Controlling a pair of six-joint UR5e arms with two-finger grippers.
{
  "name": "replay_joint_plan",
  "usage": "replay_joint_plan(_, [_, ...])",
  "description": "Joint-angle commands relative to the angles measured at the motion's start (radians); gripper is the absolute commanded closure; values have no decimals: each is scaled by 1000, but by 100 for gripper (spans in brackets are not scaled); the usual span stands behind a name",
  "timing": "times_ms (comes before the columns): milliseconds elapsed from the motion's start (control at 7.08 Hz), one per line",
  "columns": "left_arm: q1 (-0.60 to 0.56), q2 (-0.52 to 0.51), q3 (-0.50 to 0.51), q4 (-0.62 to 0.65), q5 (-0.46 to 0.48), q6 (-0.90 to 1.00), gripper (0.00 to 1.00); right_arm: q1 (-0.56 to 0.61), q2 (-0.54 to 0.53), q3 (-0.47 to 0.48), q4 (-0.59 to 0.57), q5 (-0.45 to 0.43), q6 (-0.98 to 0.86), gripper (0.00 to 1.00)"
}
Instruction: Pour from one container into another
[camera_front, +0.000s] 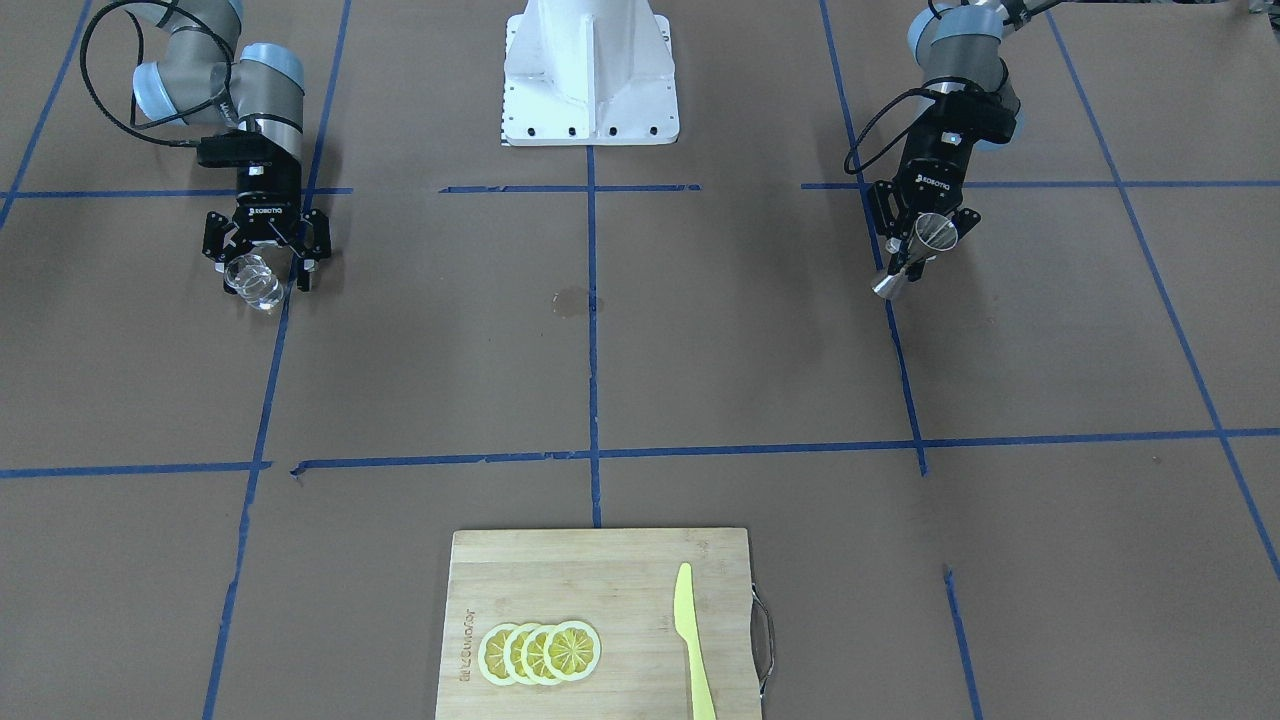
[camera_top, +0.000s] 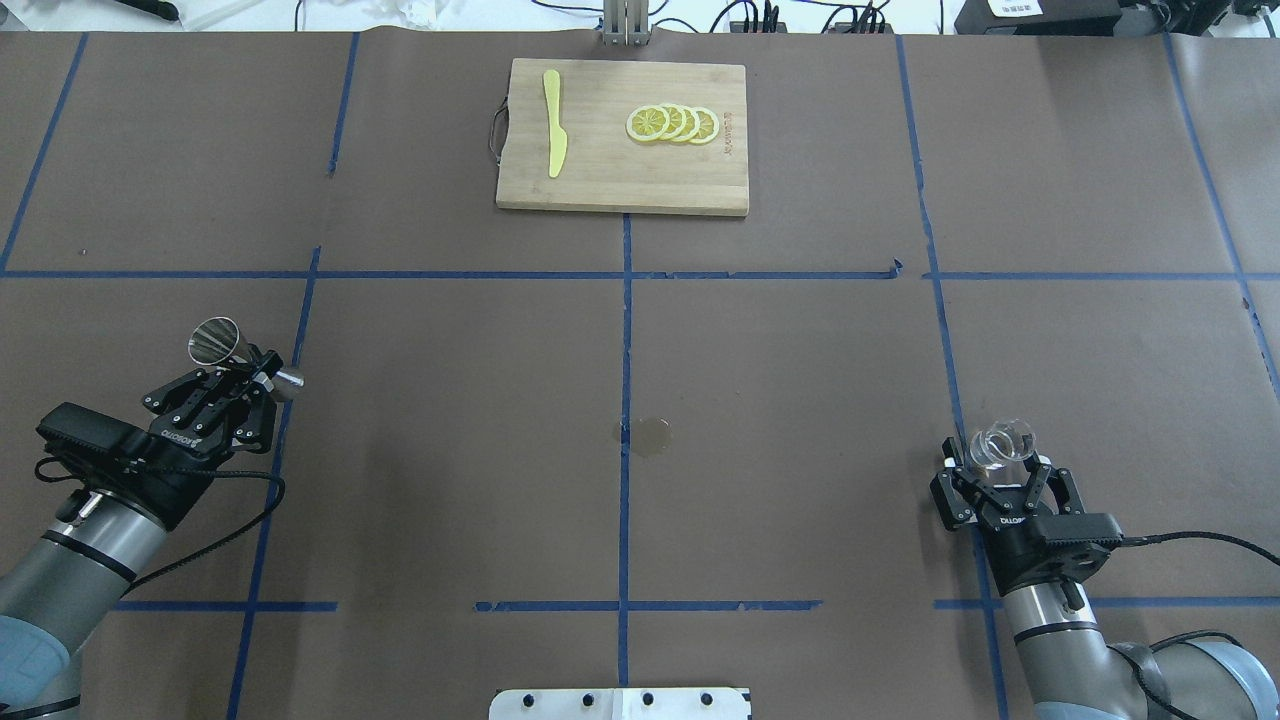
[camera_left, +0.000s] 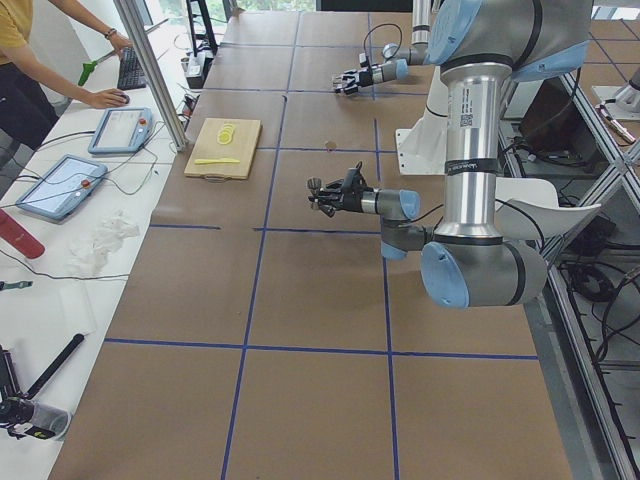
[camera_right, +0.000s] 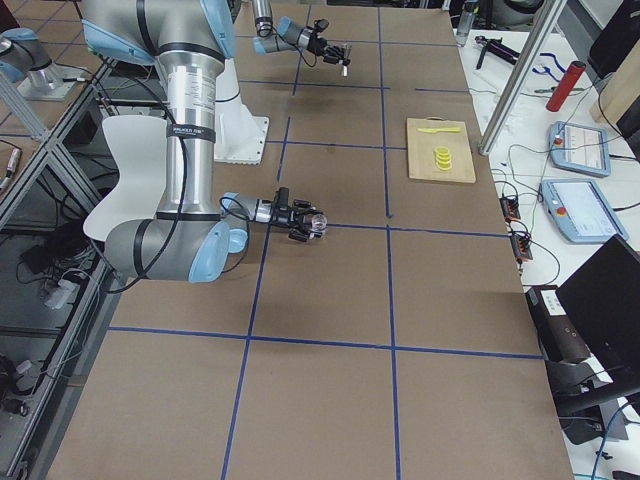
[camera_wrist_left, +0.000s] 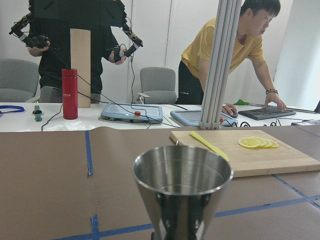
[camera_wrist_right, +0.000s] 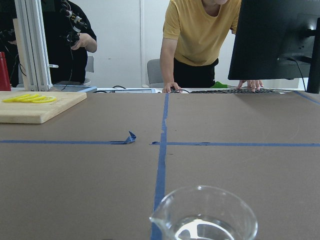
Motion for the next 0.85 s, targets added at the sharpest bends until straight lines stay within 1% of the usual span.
replay_joint_plan(0, [0,1,1,0,0,-1,100,5,2,-3,0,-1,-1,51])
replay_joint_plan(141, [0,1,1,0,0,-1,100,5,-3,-4,0,-1,-4,88])
replay_joint_plan(283, [0,1,3,0,0,-1,100,9,-1,-1,2,-1,-45,100])
replay_joint_plan(424, [0,1,3,0,0,-1,100,12,0,11,6,-4,-53,100])
replay_joint_plan(565, [0,1,3,1,0,-1,100,30,10,31,8,-2,-99,100])
replay_joint_plan(707, [0,0,3,1,0,-1,100,62,31,83,6,4,-212,100])
